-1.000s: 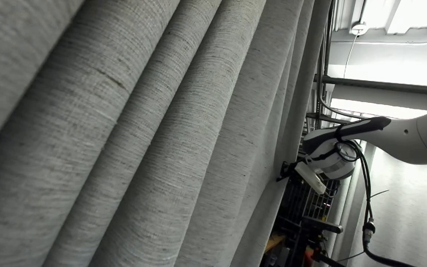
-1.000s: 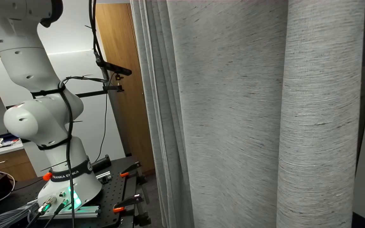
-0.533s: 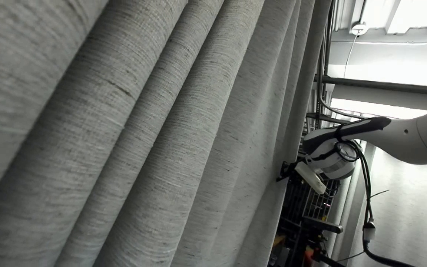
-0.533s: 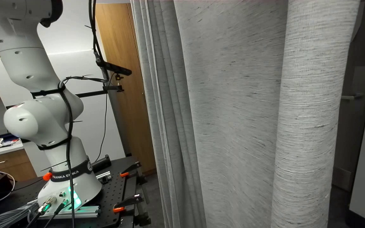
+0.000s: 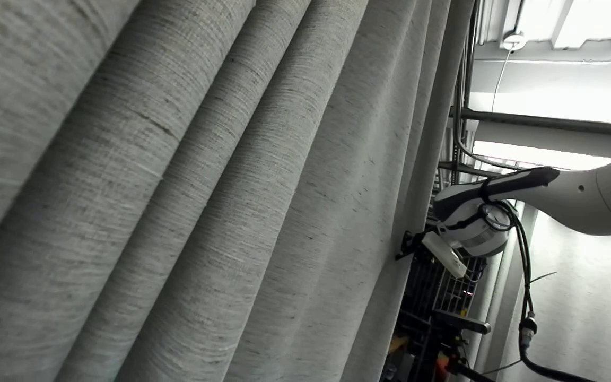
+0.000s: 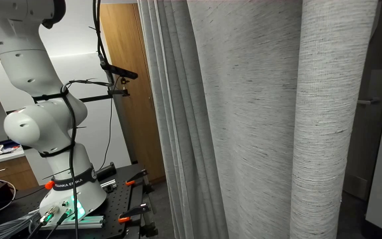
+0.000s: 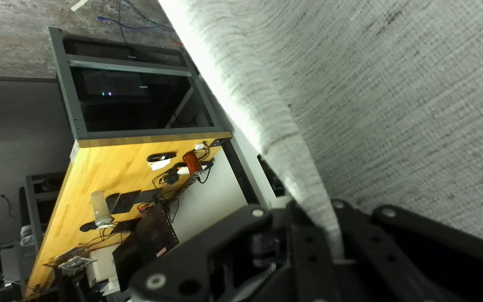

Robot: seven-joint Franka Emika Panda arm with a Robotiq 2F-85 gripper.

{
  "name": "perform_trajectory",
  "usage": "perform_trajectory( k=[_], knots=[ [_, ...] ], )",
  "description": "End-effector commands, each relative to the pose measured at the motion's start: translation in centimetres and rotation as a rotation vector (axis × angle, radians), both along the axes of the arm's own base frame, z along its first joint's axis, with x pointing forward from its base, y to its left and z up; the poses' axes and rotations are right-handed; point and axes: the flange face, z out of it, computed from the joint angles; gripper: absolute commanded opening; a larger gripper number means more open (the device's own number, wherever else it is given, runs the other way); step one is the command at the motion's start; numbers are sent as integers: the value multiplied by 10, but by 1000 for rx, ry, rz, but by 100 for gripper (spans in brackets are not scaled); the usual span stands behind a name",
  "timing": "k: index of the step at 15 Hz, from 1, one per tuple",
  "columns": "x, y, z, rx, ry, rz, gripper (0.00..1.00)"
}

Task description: Pull the curtain to the right

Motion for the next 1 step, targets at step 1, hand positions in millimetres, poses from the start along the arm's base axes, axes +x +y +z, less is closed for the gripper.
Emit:
perform_trajectory(
  k=[1],
  knots=[
    [0,1,0,0,1,-1,1]
  ],
)
